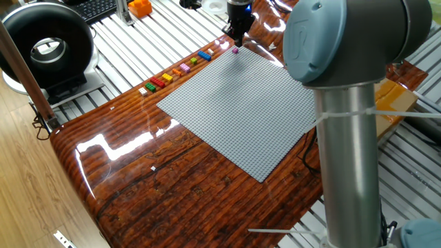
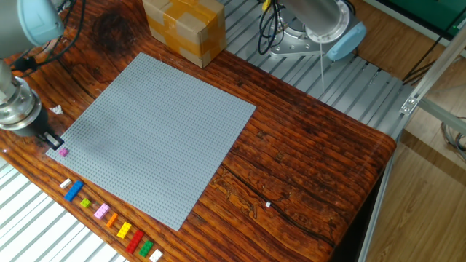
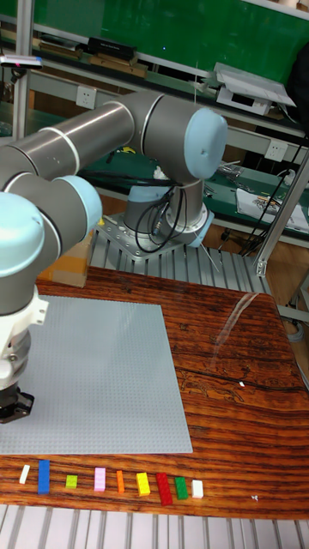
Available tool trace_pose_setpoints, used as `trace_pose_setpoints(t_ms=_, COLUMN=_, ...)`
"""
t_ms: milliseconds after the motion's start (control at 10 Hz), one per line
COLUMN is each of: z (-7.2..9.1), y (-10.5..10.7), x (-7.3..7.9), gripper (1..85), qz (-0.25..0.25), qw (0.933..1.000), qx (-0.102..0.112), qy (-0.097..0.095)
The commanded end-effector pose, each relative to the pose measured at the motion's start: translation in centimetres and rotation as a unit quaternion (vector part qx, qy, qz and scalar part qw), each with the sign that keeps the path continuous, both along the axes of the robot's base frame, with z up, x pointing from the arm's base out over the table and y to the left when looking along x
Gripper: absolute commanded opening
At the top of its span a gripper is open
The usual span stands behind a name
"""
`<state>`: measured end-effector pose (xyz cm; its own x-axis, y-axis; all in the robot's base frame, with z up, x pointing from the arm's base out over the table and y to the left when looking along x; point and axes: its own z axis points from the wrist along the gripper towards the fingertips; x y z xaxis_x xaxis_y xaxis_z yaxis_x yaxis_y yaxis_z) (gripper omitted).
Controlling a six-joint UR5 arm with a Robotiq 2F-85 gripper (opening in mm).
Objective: Build with small Lego blocks
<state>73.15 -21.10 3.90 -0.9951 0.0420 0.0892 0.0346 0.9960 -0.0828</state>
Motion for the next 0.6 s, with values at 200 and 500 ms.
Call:
trace_pose_setpoints(t_ms=200, z=0.4, y=3.0, x=1.6, gripper=22.7, qz=-0.02, qw=0.9997, qx=0.001, qy=0.014)
trace_pose_setpoints(t_ms=500, z=0.0, y=4.1, x=3.0, gripper=26.0, qz=-0.025, qw=0.9996, qx=0.011, qy=-0.003)
